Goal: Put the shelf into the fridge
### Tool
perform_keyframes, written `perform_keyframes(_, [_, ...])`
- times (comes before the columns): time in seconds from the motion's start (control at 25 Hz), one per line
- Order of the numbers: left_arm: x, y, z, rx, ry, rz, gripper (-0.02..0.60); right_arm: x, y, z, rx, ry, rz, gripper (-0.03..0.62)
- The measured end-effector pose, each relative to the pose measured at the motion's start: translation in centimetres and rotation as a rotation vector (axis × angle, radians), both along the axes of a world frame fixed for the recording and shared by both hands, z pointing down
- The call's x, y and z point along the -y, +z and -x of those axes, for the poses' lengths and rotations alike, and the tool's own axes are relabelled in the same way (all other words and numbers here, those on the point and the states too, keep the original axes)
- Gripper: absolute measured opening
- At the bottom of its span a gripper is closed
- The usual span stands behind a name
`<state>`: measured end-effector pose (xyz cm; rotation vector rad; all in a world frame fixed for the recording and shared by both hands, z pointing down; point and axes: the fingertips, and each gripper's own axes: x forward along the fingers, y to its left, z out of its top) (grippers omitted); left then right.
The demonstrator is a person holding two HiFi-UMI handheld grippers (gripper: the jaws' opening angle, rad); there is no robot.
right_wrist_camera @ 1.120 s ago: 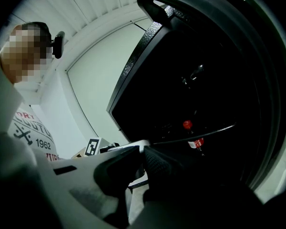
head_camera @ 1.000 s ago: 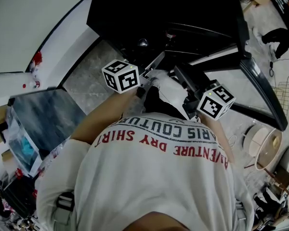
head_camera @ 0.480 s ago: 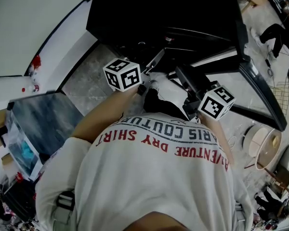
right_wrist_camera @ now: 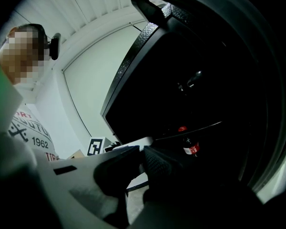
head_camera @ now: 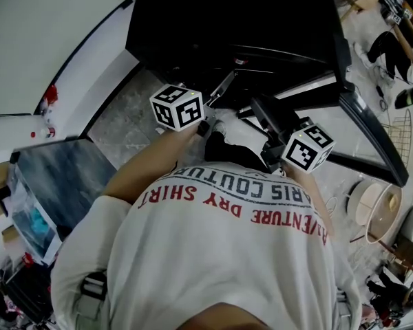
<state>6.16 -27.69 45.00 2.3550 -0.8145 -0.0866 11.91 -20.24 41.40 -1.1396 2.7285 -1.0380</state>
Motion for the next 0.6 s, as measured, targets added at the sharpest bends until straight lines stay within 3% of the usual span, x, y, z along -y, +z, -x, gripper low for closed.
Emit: perform_keyframes(0.6, [1.6,0.0,0.0,0.024,-0.015,-0.008,0.147,0.0,-0.2,-0.2,-0.038,0.0,0.023,0.038])
